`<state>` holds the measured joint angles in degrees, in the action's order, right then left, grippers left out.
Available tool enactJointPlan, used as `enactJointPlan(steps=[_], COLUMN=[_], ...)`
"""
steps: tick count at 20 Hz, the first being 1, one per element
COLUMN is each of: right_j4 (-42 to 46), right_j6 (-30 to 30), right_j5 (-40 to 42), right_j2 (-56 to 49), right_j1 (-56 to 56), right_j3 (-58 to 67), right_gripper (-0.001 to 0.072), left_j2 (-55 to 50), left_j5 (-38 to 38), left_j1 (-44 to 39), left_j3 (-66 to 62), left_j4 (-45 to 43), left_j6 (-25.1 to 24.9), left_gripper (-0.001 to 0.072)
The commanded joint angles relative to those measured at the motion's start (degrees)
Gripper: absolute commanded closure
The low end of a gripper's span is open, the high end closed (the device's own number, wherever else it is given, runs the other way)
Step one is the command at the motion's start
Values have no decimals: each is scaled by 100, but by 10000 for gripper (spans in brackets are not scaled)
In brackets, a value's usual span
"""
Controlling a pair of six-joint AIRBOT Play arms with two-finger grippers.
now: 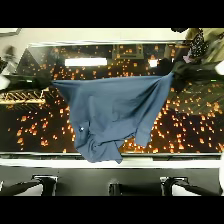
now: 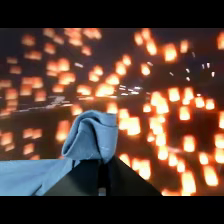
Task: Fold the clothes and pants, and hang the long-sleeved shirts on hangers.
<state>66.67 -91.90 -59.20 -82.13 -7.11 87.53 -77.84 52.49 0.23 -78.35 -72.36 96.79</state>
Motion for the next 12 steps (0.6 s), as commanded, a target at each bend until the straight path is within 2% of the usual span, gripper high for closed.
enactJointPlan(steps=[1, 4, 5, 6, 7, 9, 10, 11, 12], right_j4=[-553, -822, -855, -901, -927, -949, -975, -977, -935], right_j6=[103, 101, 96, 81, 83, 149, 354, 669, 973], right_j5=[892, 1088, 1093, 1069, 988, 597, 234, -229, -678], right_j2=[-1453, -1928, -2004, -2039, -2035, -1923, -1794, -1637, -1482], right_j1=[0, 0, 0, 0, 0, -90, -199, -363, -557], right_j3=[7, 7, 7, 7, 9, 13, 13, 13, 9], right_gripper=[680, 679, 659, 575, 476, 293, 282, 278, 278], left_j2=[-1692, -2378, -2468, -2503, -2490, -2435, -2361, -2229, -2039], left_j5=[-343, -348, -348, -345, -341, -7, 293, 562, 844], left_j1=[-236, -494, -546, -579, -579, -474, -361, -229, -74], left_j3=[-573, -1115, -1213, -1276, -1303, -1495, -1620, -1683, -1685], left_j4=[111, 131, 140, 142, 146, 142, 140, 140, 140], left_j6=[-33, -31, -33, -33, -33, -35, -87, -240, -431], left_gripper=[694, 693, 692, 688, 649, 447, 360, 324, 319])
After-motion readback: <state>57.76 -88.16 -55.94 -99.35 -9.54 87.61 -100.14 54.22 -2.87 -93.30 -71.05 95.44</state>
